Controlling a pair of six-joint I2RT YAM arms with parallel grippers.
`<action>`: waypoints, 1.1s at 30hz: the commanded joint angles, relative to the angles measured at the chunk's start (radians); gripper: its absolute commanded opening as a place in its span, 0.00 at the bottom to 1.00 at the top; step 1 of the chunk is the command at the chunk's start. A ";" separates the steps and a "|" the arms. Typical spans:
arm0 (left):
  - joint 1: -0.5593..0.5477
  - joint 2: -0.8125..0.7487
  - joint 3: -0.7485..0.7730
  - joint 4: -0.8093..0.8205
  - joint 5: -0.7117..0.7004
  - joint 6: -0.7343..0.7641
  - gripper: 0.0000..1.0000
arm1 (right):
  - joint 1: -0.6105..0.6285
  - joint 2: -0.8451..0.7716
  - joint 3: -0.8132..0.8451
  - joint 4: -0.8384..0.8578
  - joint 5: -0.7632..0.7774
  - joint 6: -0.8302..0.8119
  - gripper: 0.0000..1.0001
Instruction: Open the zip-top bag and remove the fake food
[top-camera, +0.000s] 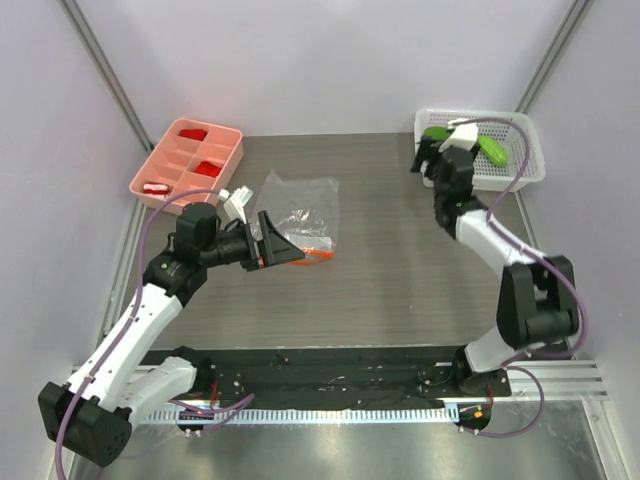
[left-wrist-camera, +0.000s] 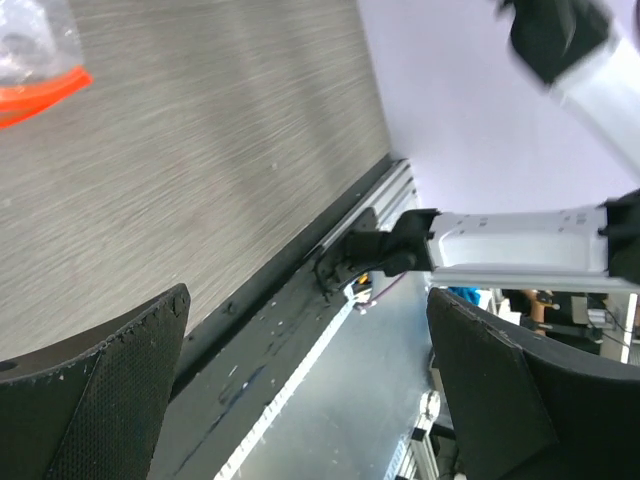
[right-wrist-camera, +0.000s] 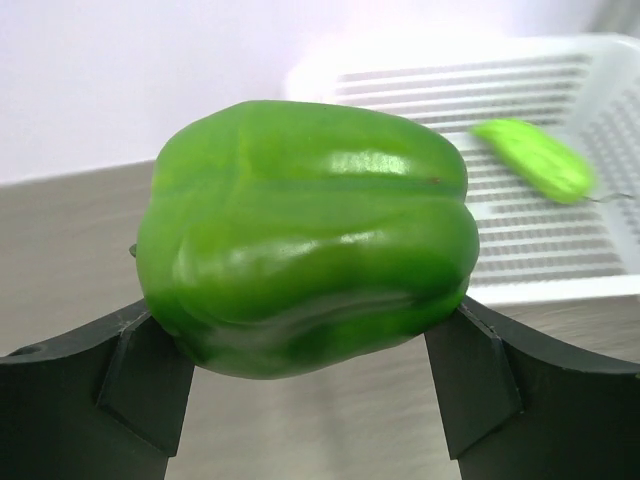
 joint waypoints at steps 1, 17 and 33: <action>0.002 -0.049 0.016 -0.088 -0.038 0.059 1.00 | -0.186 0.178 0.214 -0.064 0.046 0.069 0.55; -0.003 -0.112 -0.142 -0.043 -0.047 0.041 1.00 | -0.310 0.602 0.618 -0.336 0.155 0.086 0.99; -0.116 -0.112 -0.209 0.055 -0.234 -0.043 1.00 | -0.096 0.254 0.493 -0.583 0.100 0.232 1.00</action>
